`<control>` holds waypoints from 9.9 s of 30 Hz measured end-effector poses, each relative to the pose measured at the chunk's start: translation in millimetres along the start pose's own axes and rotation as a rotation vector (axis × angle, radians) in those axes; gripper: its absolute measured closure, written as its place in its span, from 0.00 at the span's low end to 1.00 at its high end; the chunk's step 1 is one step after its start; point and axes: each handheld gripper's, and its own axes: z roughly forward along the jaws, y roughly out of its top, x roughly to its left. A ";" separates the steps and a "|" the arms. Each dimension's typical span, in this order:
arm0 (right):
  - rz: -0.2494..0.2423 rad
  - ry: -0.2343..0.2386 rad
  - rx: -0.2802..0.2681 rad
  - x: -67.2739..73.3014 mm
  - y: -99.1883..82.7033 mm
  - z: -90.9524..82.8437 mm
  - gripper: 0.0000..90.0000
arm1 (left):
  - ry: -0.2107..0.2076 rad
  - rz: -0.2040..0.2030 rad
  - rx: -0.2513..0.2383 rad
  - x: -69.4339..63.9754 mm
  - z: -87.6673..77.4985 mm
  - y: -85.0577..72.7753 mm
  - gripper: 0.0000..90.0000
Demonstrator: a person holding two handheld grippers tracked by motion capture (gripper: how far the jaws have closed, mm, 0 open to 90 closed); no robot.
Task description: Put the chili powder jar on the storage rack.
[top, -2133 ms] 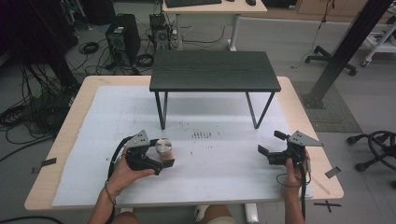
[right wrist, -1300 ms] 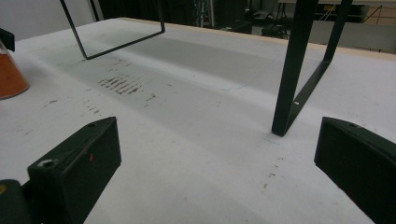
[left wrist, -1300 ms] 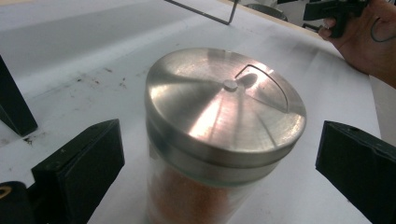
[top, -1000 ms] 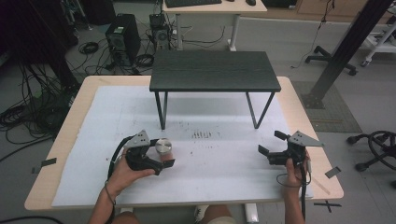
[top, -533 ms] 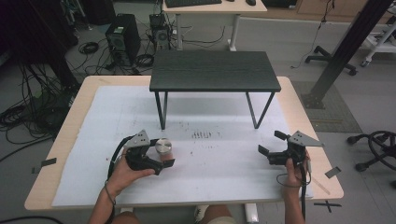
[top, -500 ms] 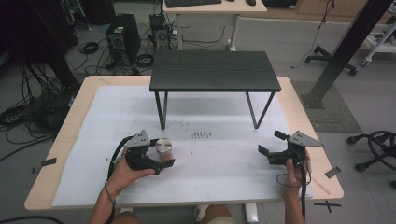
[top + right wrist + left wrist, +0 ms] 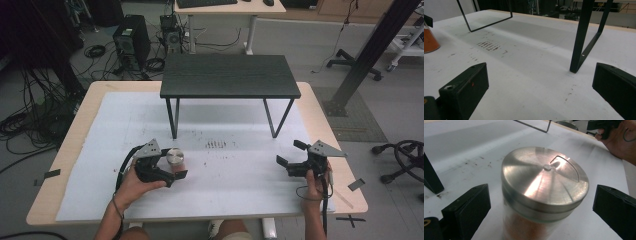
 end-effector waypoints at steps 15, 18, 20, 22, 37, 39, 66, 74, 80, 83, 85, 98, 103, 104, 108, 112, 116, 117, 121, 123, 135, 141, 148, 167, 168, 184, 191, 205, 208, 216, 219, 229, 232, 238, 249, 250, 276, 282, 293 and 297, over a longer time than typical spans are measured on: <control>0.000 0.000 0.000 0.0 0.1 0.0 0.00 | 0.003 0.002 0.001 -0.2 -0.8 -0.2 0.03; 0.000 0.000 -0.001 0.0 0.0 -0.2 0.00 | 0.003 0.004 0.000 -0.5 -0.8 -0.1 0.03; 0.000 0.000 -0.001 0.0 0.0 -0.2 0.00 | 0.004 0.003 0.000 -0.6 -0.8 -0.1 0.03; 0.000 0.000 -0.002 -0.1 0.0 -0.2 0.00 | 0.005 0.004 0.001 -0.5 -0.8 -0.5 0.04; 0.001 0.000 -0.004 -0.1 -0.1 -0.7 0.00 | 0.020 0.021 0.008 -0.8 0.3 -4.8 0.13; 0.001 0.000 -0.004 0.0 -0.1 -0.7 0.00 | 0.021 0.028 0.008 -1.2 0.2 -5.4 0.16; -0.001 -0.001 -0.004 0.1 -0.2 -0.9 0.00 | 0.095 0.094 -0.020 -2.8 -2.2 -9.9 0.47; -0.002 0.000 -0.006 0.2 -0.2 -1.0 0.00 | 0.098 0.089 -0.024 -2.1 -2.2 -10.4 0.47; -0.003 0.000 -0.007 0.3 -0.2 -1.1 0.00 | 0.094 0.085 -0.025 -1.0 -2.4 -10.4 0.48; -0.003 0.001 -0.008 0.3 -0.2 -1.2 0.00 | 0.093 0.081 -0.028 -0.5 -2.5 -10.8 0.48; -0.002 0.001 -0.008 0.3 -0.2 -1.2 0.00 | 0.092 0.079 -0.030 -0.4 -2.5 -11.0 0.48; -0.006 0.001 -0.011 0.2 -0.1 -1.3 0.00 | 0.096 0.082 -0.032 -1.2 -2.1 -11.2 0.48; -0.006 0.002 -0.010 0.2 -0.2 -1.0 0.00 | 0.096 0.081 -0.035 -0.9 -2.2 -11.6 0.48; -0.006 0.002 -0.010 0.2 -0.1 -1.0 0.00 | 0.096 0.079 -0.037 -1.0 -2.0 -11.7 0.48; -0.005 0.003 -0.009 0.3 -0.1 -0.9 0.00 | 0.097 0.082 -0.035 -1.1 -1.9 -11.7 0.48; -0.005 0.003 -0.008 0.3 -0.1 -0.8 0.00 | 0.099 0.084 -0.031 -1.5 -1.8 -11.4 0.48; -0.005 0.004 -0.010 0.2 -0.1 -0.9 0.00 | 0.099 0.080 -0.032 -1.9 -1.4 -11.6 0.48; -0.005 0.004 -0.010 0.2 -0.1 -0.9 0.00 | 0.098 0.082 -0.031 -1.5 -1.6 -11.8 0.48; -0.007 0.004 -0.011 0.0 -0.1 -0.8 0.00 | 0.100 0.087 -0.031 -2.0 -1.3 -11.9 0.48; -0.006 0.003 -0.012 0.0 -0.1 -1.1 0.00 | 0.101 0.092 -0.027 -2.2 -1.4 -11.9 0.48; -0.006 0.003 -0.012 0.1 -0.2 -1.2 0.00 | 0.106 0.098 -0.028 -3.1 -1.4 -12.3 0.48; -0.006 0.003 -0.012 0.0 -0.2 -1.2 0.00 | 0.106 0.098 -0.031 -3.1 -1.4 -12.8 0.48; -0.005 0.000 -0.010 0.0 -0.2 -1.2 0.00 | 0.107 0.099 -0.032 -3.4 -1.1 -12.7 0.48; -0.004 0.000 -0.010 0.0 -0.3 -1.3 0.00 | 0.112 0.106 -0.030 -4.1 -1.0 -13.0 0.48; -0.004 0.000 -0.010 0.0 -0.3 -1.3 0.00 | 0.112 0.106 -0.029 -4.1 -0.9 -12.9 0.48; -0.004 0.000 -0.009 0.2 -0.3 -1.4 0.00 | 0.115 0.110 -0.027 -4.9 -0.6 -13.6 0.48; -0.005 -0.001 -0.008 0.2 -0.3 -1.3 0.00 | 0.115 0.110 -0.028 -4.8 -0.6 -13.9 0.48; -0.005 -0.001 -0.006 0.2 -0.3 -1.1 0.00 | 0.116 0.110 -0.029 -4.9 -0.4 -14.3 0.48; -0.005 -0.001 -0.007 0.2 -0.3 -1.1 0.00 | 0.116 0.110 -0.028 -4.9 -0.3 -14.3 0.48; -0.006 0.000 -0.005 0.2 -0.2 -0.7 0.00 | 0.115 0.111 -0.027 -4.7 -0.1 -14.3 0.48; -0.006 0.000 -0.005 0.2 -0.2 -0.6 0.00 | 0.114 0.111 -0.027 -4.7 -0.1 -14.5 0.48; -0.006 -0.001 -0.004 0.2 -0.2 -0.7 0.00 | 0.118 0.111 -0.029 -5.2 0.1 -15.0 0.48; -0.007 -0.002 -0.006 0.1 -0.2 -0.9 0.00 | 0.118 0.113 -0.027 -5.3 0.1 -14.8 0.48; -0.005 -0.003 -0.008 0.0 -0.4 -1.3 0.00 | 0.119 0.116 -0.023 -5.6 0.0 -14.5 0.48; -0.004 -0.003 -0.009 -0.1 -0.5 -1.6 0.00 | 0.122 0.116 -0.020 -6.0 -0.1 -14.3 0.48; -0.004 -0.003 -0.009 -0.1 -0.5 -1.6 0.00 | 0.122 0.116 -0.020 -6.0 -0.1 -14.3 0.48; 0.004 -0.003 -0.001 -1.0 -1.0 -0.8 0.00 | 0.124 0.124 -0.020 -6.6 -0.5 -14.6 0.48; 0.004 -0.003 0.000 -1.0 -1.1 -0.6 0.00 | 0.124 0.121 -0.023 -6.7 -0.9 -14.7 0.48; 0.006 0.002 0.001 -1.4 -1.2 0.2 0.00 | 0.085 0.127 -0.020 -15.5 -11.4 1.1 0.48; 0.006 0.000 0.005 -1.7 -1.4 0.6 0.00 | 0.062 0.137 -0.021 -19.7 -17.5 17.3 0.48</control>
